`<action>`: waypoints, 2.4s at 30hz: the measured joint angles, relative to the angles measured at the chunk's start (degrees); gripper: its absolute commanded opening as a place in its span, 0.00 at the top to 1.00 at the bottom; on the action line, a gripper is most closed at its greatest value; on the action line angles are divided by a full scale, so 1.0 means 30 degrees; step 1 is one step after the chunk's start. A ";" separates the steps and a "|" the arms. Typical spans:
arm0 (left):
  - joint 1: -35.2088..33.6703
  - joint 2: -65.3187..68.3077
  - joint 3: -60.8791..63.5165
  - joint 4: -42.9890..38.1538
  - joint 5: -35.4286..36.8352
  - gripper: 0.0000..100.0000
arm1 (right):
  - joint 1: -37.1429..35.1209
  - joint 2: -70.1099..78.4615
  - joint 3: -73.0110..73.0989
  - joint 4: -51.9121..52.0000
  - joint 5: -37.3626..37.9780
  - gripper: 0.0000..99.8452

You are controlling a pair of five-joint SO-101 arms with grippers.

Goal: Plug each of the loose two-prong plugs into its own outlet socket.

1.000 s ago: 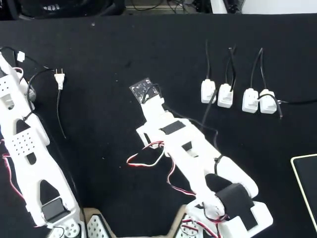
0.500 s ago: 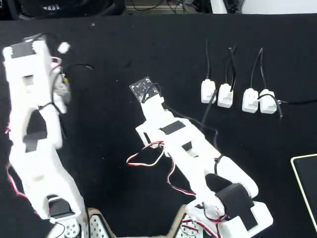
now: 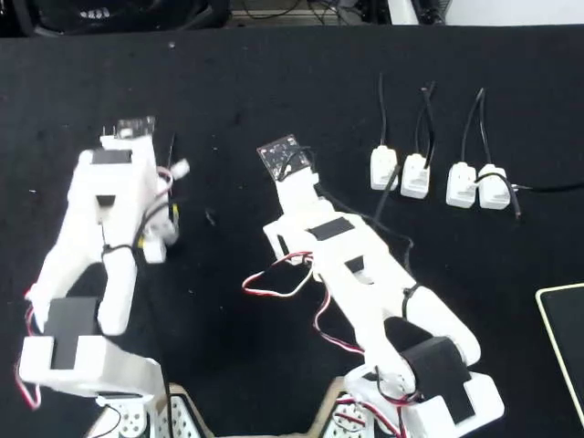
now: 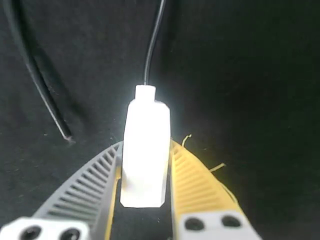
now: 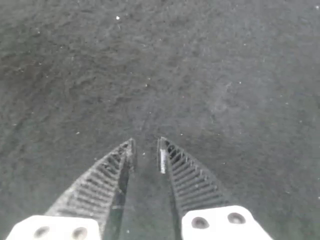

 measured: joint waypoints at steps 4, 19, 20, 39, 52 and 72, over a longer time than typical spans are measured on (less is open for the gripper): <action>0.0000 -0.1231 0.2462 -0.0821 -0.0029 0.72 | 0.0000 0.0000 0.0000 0.0000 0.0000 0.94; -0.4542 -0.0938 0.2842 -0.3692 -0.4484 0.75 | 0.0000 0.0000 0.0000 0.0000 0.0000 0.94; -0.5070 -0.0850 0.2813 -0.3868 -0.4689 0.75 | 0.0000 0.0000 0.0000 0.0000 0.0000 0.94; -0.9319 0.0674 0.2491 -0.4220 -0.6476 0.75 | 0.0000 0.0000 0.0000 0.0000 0.0000 0.94; -0.3780 -0.3370 0.5949 -0.2637 -0.6359 0.75 | 0.1875 0.0000 0.0000 0.0000 0.0000 0.94; -0.5538 -0.4396 0.3956 -0.4513 -0.4396 0.75 | 0.1875 0.0000 0.0000 0.0000 0.0000 0.94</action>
